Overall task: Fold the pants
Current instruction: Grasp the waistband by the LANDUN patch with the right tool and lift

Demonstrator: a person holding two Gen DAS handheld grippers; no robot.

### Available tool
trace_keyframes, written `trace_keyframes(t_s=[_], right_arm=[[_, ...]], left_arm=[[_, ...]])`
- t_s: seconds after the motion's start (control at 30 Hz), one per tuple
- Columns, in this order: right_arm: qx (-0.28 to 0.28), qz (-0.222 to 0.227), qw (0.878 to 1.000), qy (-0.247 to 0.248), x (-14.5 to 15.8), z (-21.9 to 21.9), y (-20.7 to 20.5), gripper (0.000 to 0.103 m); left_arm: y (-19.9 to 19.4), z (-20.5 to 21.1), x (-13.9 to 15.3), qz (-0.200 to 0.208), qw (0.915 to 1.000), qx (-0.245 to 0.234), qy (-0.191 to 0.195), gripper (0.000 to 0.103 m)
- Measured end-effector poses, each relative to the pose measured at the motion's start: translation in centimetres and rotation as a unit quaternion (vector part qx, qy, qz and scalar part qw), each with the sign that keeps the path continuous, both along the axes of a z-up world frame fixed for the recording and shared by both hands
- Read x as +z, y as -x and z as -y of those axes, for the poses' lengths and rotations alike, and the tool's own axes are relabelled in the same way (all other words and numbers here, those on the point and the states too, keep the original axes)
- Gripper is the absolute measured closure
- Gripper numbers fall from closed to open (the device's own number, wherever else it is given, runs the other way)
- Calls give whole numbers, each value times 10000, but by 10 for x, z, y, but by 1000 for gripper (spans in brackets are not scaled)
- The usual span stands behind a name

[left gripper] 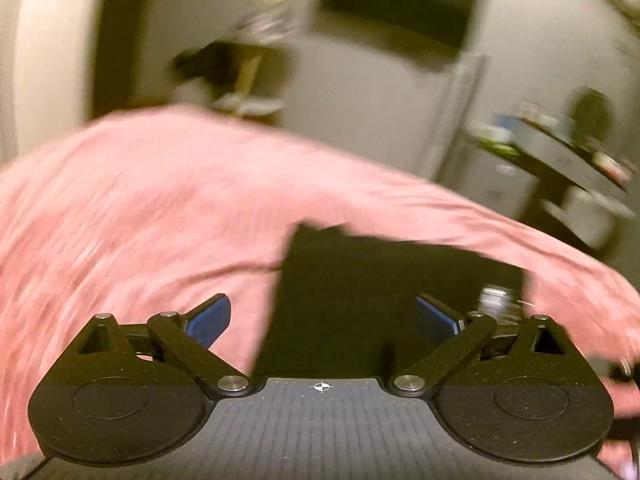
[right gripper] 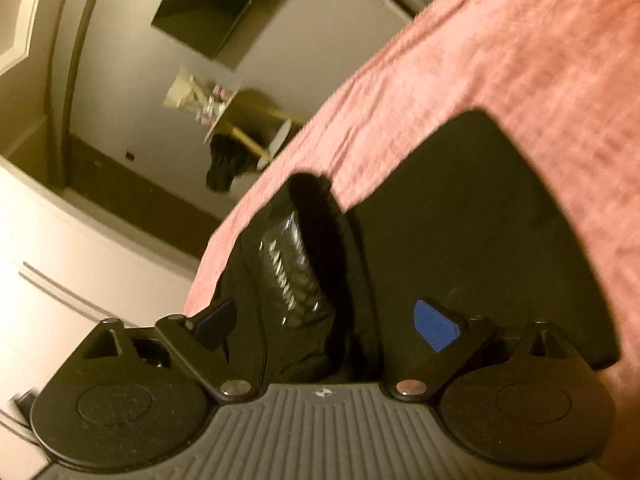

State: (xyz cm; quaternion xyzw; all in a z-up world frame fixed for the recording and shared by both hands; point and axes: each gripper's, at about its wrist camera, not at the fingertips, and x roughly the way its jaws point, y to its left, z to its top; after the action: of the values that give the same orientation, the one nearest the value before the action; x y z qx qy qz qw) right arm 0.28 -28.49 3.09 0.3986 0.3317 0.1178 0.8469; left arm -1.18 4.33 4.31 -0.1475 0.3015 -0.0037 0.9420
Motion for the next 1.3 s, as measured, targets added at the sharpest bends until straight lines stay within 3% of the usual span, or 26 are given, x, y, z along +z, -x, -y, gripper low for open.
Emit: trace_keyframes(t_s=[0.1, 0.2, 0.33, 0.43, 0.53, 0.63, 0.7, 0.77, 0.83, 0.9, 0.97, 1.03, 1.07, 1.1, 1.13, 1.17, 1.2, 1.3], right_arm=[[144, -360, 9992, 101, -8, -11, -8, 15], [228, -538, 9983, -25, -13, -19, -13, 16], [407, -715, 9966, -50, -20, -32, -26, 15], [383, -780, 9948, -529, -26, -33, -38, 4], [262, -839, 9902, -1083, -35, -27, -44, 4], [397, -827, 9889, -1169, -37, -29, -48, 4], [522, -773, 9898, -1080, -37, -33, -50, 13], [589, -833, 9901, -960, -40, -36, -54, 53], [568, -951, 9888, -999, -48, -35, -56, 66], [535, -975, 9868, -1177, -53, -33, -58, 62], [651, -920, 9855, -1269, -52, -40, -64, 32], [788, -847, 9859, -1206, -46, -51, -70, 17], [794, -873, 9877, -1022, -42, -58, -73, 18], [787, -873, 9894, -847, -40, -64, -74, 20], [777, -867, 9913, -610, -36, -69, -74, 33], [753, -878, 9930, -254, -32, -73, -72, 61], [751, -884, 9931, 185, -27, -78, -70, 70], [1032, -442, 9856, 1265, 1, -96, -60, 78]], left_arm=[[-16, -19, -23, -618, 9960, 19, 651, 2], [-33, -21, -41, -1063, 9812, -435, 1551, 2], [-37, -12, -48, -1072, 9825, -533, 1424, 1], [-35, -13, -50, -1056, 9822, -532, 1460, 1], [-34, -16, -48, -1051, 9815, -510, 1517, 1], [-32, -15, -47, -1056, 9814, -506, 1520, 1], [-33, -15, -48, -1058, 9813, -502, 1525, 0], [-34, -16, -49, -1062, 9810, -463, 1554, 0], [-35, -19, -51, -1071, 9793, -416, 1666, 0], [-36, -20, -53, -1069, 9783, -399, 1732, 0], [-37, -18, -54, -1066, 9789, -407, 1697, 0], [-37, -16, -54, -1064, 9800, -409, 1629, 0], [-37, -16, -54, -1056, 9803, -398, 1620, 0], [-37, -16, -54, -1048, 9801, -383, 1643, 0], [-37, -18, -55, -1038, 9796, -362, 1683, 0], [-36, -19, -55, -1021, 9790, -322, 1733, 0], [-35, -22, -55, -984, 9783, -269, 1801, 0], [-32, -26, -54, -847, 9755, -166, 2026, 0]])
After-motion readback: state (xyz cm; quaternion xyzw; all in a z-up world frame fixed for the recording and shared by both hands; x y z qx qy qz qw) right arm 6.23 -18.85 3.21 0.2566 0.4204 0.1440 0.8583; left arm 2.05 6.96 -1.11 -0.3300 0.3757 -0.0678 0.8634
